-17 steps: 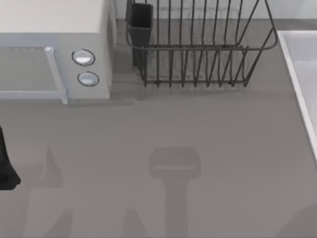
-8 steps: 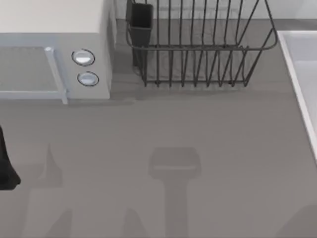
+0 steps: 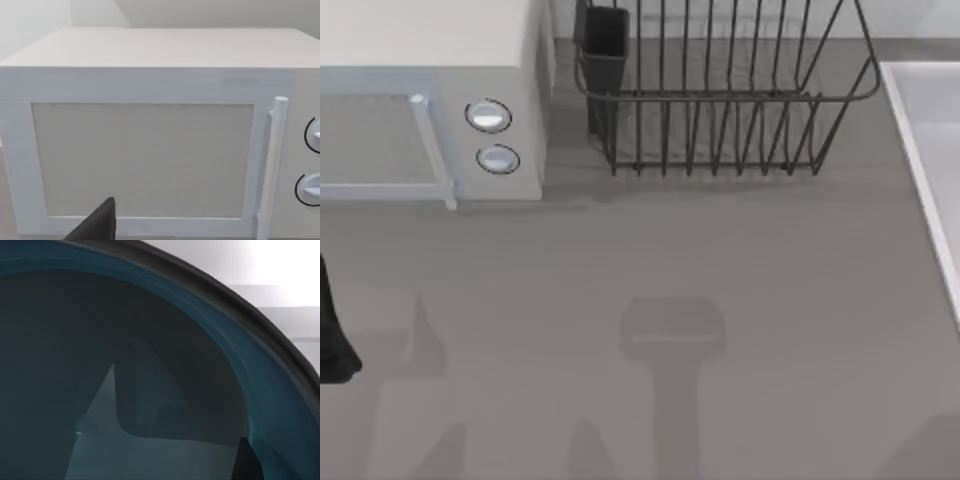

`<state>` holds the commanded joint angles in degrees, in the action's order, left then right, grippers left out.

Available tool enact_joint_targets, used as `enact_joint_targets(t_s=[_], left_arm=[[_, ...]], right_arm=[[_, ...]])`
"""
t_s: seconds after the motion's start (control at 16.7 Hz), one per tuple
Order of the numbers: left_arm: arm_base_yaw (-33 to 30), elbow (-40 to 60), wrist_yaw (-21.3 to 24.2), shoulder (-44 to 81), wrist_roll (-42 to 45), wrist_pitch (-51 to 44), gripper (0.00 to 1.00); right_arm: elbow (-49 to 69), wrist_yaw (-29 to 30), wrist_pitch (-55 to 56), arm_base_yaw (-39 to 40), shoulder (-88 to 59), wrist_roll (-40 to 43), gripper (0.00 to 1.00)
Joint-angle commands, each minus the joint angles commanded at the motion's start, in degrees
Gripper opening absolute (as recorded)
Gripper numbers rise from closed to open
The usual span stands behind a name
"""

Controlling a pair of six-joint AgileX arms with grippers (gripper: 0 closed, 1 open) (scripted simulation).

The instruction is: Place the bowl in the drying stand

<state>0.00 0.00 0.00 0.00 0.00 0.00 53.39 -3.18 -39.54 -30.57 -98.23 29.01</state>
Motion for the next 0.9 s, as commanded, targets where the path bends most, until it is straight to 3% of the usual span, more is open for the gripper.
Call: enact_joint_targets(t_s=[0.54, 0.9], left_arm=[[0.0, 0.0, 0.0, 0.0, 0.0, 0.0, 1.0], [0.0, 0.0, 0.0, 0.0, 0.0, 0.0, 1.0]], right_arm=[[2.1, 0.0, -2.1, -0.3, 0.1, 0.1, 0.0], [19.7, -0.1, -22.5, -0.7, 1.6, 0.6, 0.0]])
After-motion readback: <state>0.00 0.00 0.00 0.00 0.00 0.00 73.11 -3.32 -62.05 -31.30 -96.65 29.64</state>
